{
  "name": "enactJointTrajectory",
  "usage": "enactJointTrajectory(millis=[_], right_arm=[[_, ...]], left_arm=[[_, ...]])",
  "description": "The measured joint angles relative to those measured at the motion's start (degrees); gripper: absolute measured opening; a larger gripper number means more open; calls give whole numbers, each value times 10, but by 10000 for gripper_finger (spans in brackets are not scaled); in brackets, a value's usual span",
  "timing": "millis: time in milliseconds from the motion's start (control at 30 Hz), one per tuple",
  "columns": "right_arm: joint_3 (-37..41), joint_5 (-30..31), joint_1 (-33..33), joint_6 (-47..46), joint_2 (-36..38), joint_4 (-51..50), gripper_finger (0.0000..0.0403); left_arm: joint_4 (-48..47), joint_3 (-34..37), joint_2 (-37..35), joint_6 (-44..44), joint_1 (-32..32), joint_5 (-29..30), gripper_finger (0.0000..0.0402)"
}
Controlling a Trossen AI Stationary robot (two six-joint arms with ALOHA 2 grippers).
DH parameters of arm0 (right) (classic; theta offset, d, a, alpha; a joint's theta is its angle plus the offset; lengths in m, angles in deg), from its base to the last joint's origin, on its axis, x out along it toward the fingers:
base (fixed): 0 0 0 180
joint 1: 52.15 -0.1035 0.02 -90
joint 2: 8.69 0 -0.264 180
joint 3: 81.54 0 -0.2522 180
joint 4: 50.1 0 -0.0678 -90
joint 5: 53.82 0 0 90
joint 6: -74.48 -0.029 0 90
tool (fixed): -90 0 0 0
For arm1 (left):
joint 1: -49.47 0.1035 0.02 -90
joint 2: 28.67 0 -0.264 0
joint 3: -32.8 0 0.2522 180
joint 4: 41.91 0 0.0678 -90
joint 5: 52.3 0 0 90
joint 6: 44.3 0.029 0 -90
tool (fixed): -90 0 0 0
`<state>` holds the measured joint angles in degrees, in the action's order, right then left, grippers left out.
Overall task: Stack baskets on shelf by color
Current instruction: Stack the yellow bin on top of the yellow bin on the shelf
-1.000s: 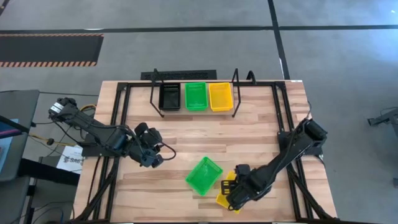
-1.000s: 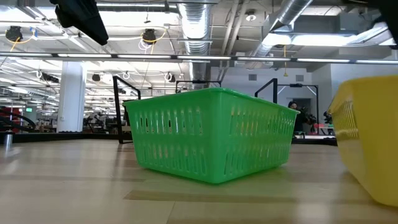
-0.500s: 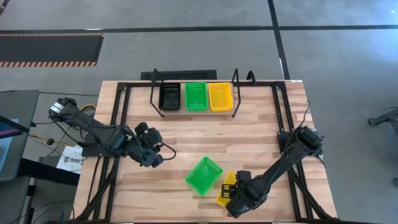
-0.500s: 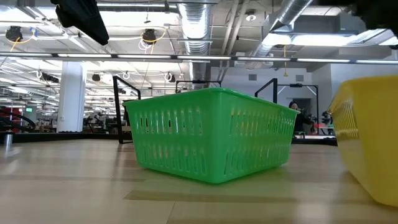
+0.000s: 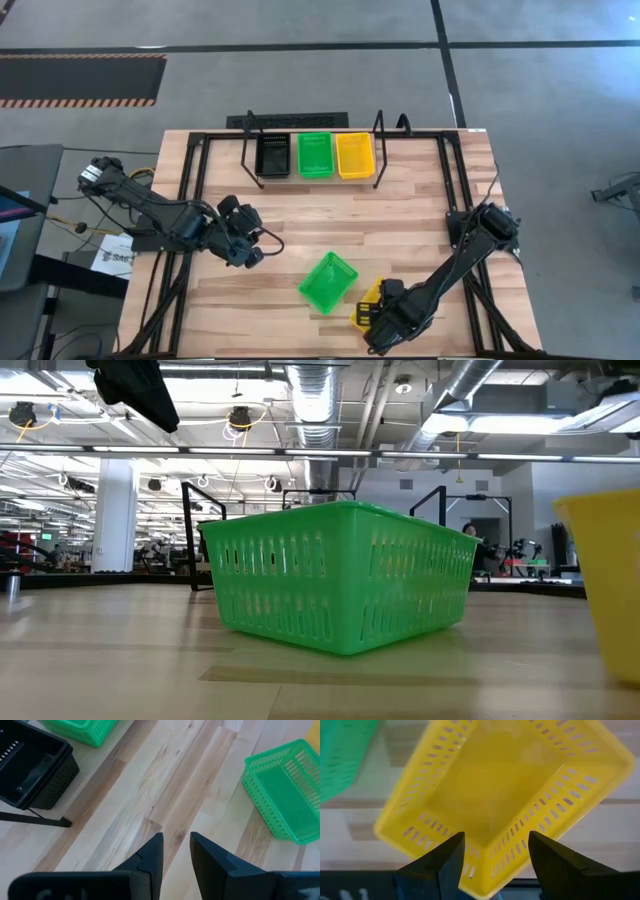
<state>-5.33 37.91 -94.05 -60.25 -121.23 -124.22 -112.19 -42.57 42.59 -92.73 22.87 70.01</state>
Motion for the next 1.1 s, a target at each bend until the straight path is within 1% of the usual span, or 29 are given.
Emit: enactJointTrajectory(millis=[133,233,333,400,533,733,800,933,1033,1100], right_arm=[[-32,-3,-7,-6,4,-10,240],[-58,-8,-27,-32,3,-54,240],[-76,-34,-42,-46,3,-94,240],[-86,-36,-49,-48,3,-128,240],[-90,-36,-53,-48,3,-173,240],[-91,-31,-52,-48,-9,-195,240],[-90,-19,-52,-46,-17,-200,240],[-90,18,-60,8,-31,-239,240],[-90,36,-61,74,-31,-287,240],[-88,52,-59,116,-27,-297,240]], left_arm=[[3,0,0,2,1,-1,84],[3,0,0,2,1,0,84],[3,0,0,2,1,0,84],[3,0,0,2,1,0,84],[4,0,0,2,1,0,84],[5,0,0,6,1,0,84],[5,0,0,8,1,0,84],[5,0,0,20,1,0,84],[5,0,0,33,1,0,84],[5,0,0,38,1,0,84]])
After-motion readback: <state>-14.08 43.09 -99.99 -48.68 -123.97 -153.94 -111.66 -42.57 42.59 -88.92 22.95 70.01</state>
